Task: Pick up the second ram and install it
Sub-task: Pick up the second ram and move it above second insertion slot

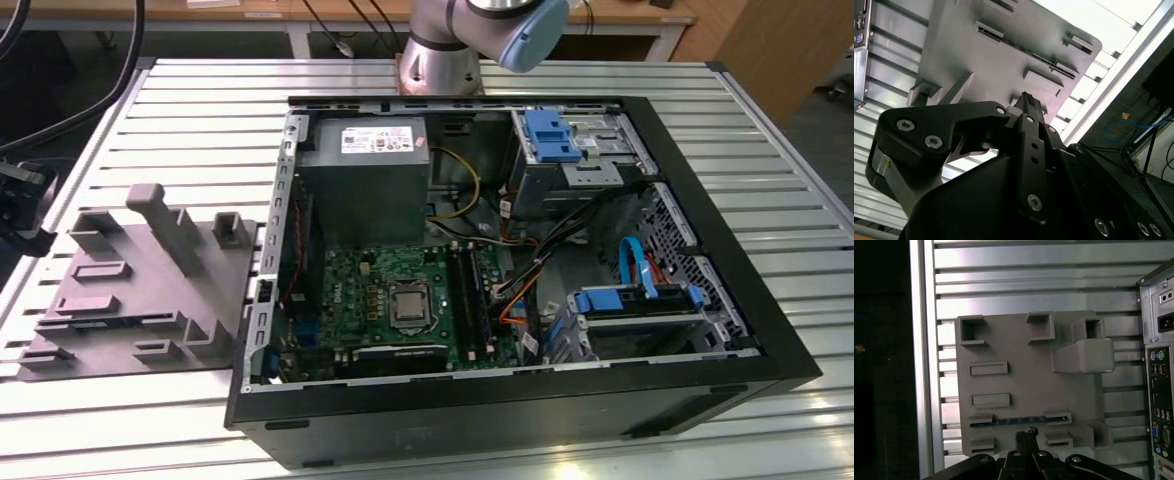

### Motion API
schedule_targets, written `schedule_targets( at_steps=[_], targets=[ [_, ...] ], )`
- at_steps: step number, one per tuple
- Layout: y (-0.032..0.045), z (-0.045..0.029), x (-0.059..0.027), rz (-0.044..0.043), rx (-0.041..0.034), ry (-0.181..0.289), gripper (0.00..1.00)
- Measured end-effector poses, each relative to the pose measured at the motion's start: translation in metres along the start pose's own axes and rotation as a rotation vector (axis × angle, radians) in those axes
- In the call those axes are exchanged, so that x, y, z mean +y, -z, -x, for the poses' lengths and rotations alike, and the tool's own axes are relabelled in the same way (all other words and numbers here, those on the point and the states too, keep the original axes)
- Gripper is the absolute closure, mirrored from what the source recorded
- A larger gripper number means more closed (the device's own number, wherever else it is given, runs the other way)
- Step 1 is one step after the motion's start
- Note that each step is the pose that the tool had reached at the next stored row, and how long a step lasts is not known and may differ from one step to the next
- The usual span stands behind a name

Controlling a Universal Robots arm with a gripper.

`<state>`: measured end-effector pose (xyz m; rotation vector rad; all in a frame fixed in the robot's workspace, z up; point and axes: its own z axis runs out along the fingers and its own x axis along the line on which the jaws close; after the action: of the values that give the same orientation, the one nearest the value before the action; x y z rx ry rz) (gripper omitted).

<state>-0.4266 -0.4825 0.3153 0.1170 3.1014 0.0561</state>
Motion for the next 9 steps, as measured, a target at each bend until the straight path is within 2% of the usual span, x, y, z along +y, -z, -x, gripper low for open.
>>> schedule_targets(
  at_steps=[6,9],
  targets=[
    [0.0,-0.0002,0.0,0.0002,0.0003,0.006,0.9],
    [-0.0004,-0.0002,-0.0001,-0.0021,0.0013,0.039,0.9]
  ],
)
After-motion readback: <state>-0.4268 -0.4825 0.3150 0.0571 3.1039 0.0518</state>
